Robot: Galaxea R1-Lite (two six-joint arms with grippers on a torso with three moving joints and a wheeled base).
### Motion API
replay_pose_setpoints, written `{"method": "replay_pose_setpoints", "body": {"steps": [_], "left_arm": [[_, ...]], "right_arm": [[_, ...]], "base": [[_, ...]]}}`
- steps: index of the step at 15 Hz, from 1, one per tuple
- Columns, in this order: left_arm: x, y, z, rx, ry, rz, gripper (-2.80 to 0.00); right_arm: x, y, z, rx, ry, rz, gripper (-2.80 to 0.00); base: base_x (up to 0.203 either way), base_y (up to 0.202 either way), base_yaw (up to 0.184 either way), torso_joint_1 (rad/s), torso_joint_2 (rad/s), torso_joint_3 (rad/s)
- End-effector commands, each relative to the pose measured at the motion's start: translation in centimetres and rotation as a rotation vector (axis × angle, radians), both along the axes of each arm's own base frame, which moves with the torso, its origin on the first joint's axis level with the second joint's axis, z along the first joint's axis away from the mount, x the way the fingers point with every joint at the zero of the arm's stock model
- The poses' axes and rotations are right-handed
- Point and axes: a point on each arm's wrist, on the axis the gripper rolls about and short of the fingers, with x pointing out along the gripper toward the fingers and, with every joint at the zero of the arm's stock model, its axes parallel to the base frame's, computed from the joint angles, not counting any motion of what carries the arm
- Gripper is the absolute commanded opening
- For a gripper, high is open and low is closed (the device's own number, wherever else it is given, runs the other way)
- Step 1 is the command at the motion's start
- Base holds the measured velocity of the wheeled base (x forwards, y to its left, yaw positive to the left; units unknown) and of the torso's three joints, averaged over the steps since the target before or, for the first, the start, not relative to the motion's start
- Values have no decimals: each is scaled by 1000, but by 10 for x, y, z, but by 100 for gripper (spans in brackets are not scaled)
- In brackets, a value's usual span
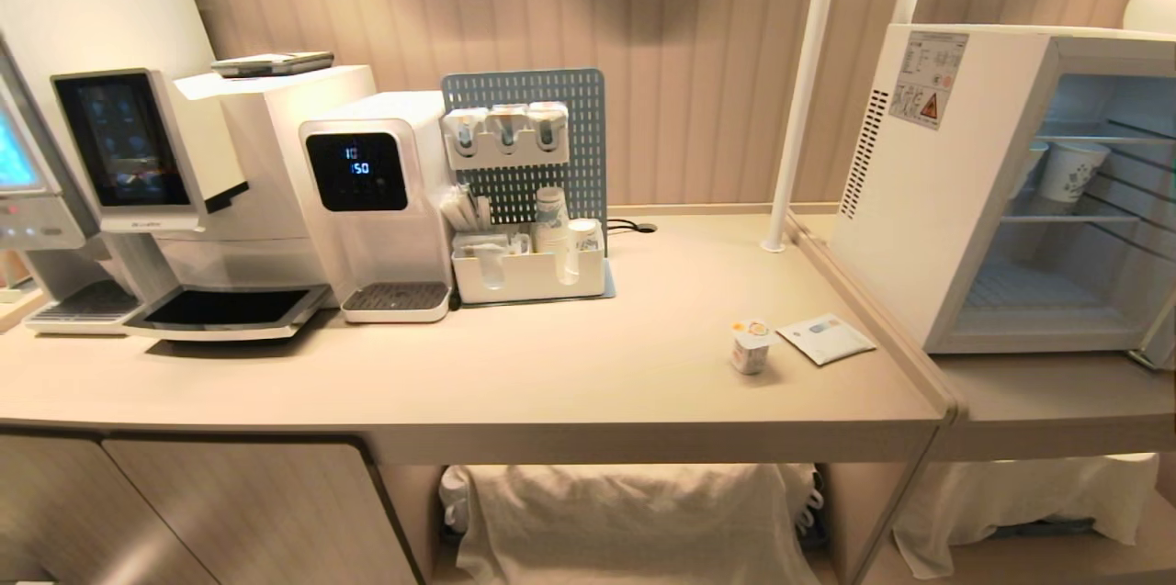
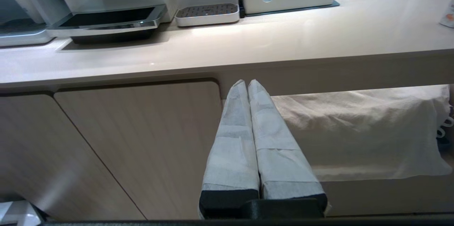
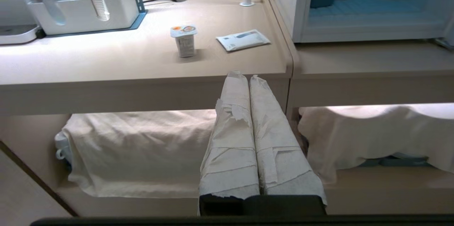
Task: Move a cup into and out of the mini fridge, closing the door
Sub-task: Put the yoghurt in the freezer
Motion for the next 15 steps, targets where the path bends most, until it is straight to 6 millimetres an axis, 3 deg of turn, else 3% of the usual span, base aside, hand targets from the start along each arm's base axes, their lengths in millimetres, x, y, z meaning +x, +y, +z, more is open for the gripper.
{"method": "replay_pose_setpoints", "body": {"steps": [1, 7, 15], "left_arm": [[0, 0, 0, 1, -1, -1, -280], [0, 0, 0, 2, -1, 1, -280], [0, 0, 0, 5, -1, 1, -280]], "right_arm": [[0, 0, 0, 0, 1, 0, -280], [0, 0, 0, 0, 1, 0, -280], [0, 0, 0, 1, -1, 0, -280]], "base": [[0, 198, 2, 2, 3, 4], [0, 161, 3, 4, 1, 2], [0, 0, 0, 0, 0, 0]]}}
